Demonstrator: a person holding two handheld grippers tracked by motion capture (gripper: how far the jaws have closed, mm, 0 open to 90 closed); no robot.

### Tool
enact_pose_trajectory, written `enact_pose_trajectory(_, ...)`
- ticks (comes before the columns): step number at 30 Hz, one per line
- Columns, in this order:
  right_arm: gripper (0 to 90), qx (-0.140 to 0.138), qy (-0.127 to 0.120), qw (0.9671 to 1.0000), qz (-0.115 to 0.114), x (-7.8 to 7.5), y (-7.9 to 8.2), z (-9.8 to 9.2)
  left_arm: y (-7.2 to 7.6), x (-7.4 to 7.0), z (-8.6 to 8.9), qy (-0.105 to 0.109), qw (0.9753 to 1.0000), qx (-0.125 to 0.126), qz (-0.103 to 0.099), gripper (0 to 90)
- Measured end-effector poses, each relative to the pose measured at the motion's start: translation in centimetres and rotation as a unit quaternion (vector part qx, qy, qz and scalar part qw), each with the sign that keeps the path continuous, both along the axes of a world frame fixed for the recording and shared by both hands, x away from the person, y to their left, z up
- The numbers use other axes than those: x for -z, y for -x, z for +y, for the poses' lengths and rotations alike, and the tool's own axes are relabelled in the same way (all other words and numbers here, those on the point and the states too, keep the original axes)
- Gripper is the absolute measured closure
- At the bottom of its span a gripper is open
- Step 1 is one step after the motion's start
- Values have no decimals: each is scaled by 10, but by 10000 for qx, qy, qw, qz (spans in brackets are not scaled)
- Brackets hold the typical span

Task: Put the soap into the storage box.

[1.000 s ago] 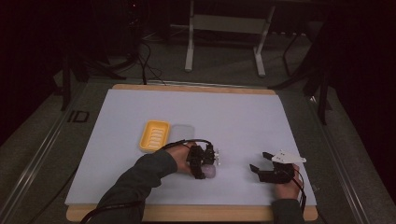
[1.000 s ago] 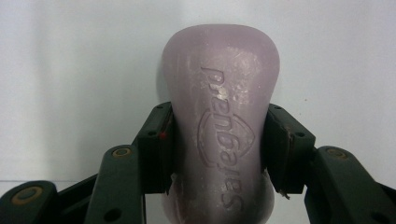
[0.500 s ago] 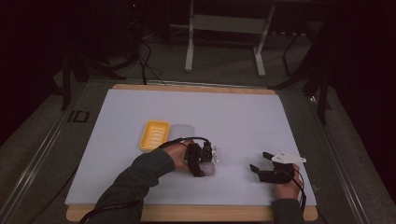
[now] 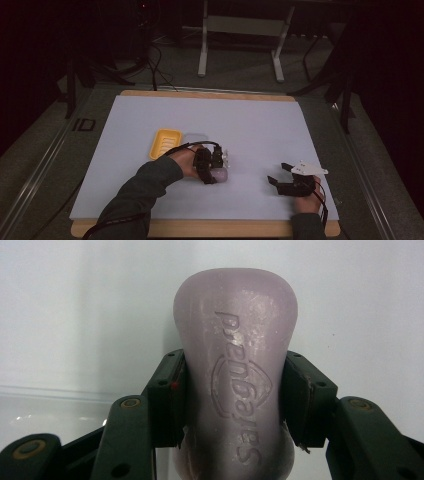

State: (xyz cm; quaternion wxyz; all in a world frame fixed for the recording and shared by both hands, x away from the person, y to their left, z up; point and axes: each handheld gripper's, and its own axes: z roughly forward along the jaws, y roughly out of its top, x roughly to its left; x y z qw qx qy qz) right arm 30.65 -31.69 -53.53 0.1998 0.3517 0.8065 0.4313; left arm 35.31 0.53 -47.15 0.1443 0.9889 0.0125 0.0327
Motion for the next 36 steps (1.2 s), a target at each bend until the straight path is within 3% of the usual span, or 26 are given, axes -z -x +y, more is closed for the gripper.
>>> enact_pose_trajectory(18,209,3,-11,10000,-8,0,0,0,-5,-15,19,183,9993,-302,-119,498)
enact_pose_trajectory(23,209,6,-9,10000,-11,0,0,0,-7,-19,25,355,9983,-426,-152,497)
enact_pose_trajectory(36,209,1,-16,10000,-23,0,0,0,-11,-23,36,370,9971,-643,-167,498)
